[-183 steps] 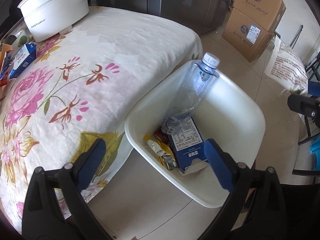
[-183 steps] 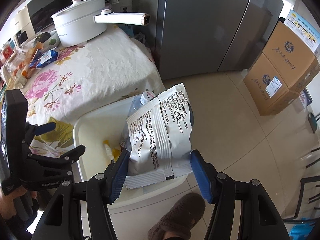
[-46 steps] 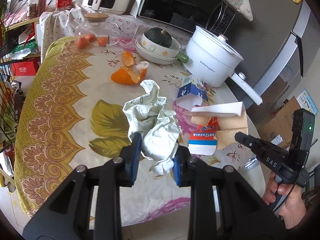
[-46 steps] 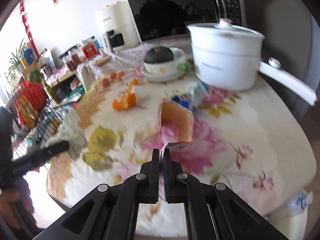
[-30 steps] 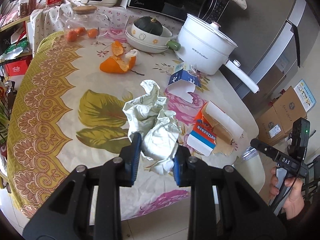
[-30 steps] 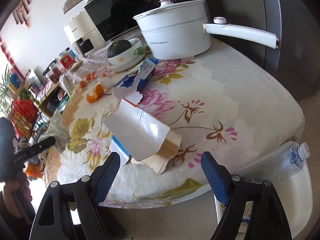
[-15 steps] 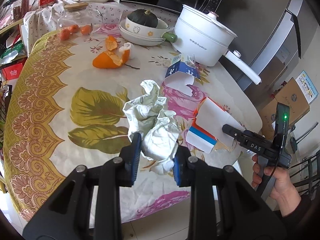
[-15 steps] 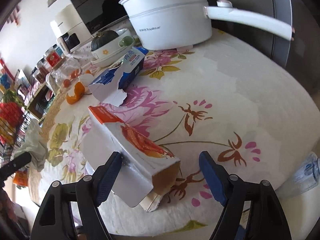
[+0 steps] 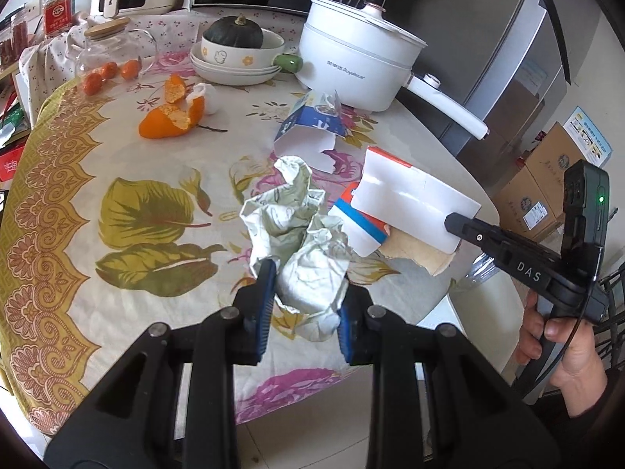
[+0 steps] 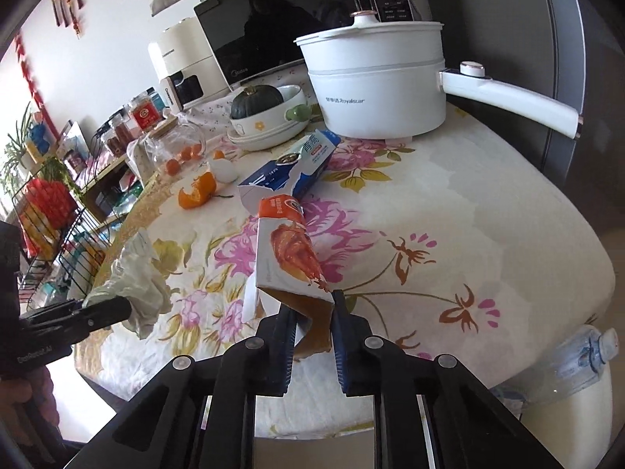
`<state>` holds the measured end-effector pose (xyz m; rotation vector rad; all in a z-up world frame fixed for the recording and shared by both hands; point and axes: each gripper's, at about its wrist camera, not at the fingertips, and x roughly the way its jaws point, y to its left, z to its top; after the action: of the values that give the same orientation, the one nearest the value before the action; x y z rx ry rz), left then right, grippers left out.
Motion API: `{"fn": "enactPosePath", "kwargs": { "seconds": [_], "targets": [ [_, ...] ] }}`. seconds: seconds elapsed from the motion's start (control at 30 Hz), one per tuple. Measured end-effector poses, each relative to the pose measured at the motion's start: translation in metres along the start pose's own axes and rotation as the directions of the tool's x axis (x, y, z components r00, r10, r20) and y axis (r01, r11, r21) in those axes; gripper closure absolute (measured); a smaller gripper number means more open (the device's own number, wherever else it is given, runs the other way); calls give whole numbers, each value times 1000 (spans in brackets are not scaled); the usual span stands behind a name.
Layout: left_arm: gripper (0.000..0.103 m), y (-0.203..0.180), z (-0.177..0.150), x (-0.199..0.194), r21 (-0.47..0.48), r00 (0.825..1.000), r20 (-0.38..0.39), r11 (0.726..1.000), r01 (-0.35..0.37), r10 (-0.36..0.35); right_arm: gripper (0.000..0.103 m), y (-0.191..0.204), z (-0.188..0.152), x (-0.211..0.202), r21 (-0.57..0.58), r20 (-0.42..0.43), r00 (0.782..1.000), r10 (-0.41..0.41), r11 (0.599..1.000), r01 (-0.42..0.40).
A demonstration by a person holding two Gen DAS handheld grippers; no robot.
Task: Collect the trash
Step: 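Carry the tissue and carton over the white bin and open both tools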
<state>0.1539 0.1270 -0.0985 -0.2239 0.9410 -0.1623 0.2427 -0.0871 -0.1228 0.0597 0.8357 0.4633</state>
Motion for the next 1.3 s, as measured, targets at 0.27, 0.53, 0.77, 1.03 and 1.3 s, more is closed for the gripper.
{"fn": "enactPosePath", "kwargs": {
  "seconds": [0.27,0.53,0.77,1.03,1.3],
  "targets": [
    [73,-39,-2,7,70,999,-7,997,31,-31,88,-28,-10,-48,2,48,996,-78,997,78],
    [73,-85,-3,20,138,997,-20,987,78,-76,90,-72,-28,-100,54,87,987,-132,990,127],
    [73,-134,-11,36,209,991,-57,969,128,-119,90,-107,-48,-139,88,97,978,-186,980,178],
    [73,-188,-28,58,297,980,-113,936,190,-164,90,-140,-78,-173,111,72,968,-239,967,230],
    [73,-233,-50,82,393,964,-168,883,256,-205,90,-164,-100,-186,132,36,960,-276,954,269]
  ]
}}
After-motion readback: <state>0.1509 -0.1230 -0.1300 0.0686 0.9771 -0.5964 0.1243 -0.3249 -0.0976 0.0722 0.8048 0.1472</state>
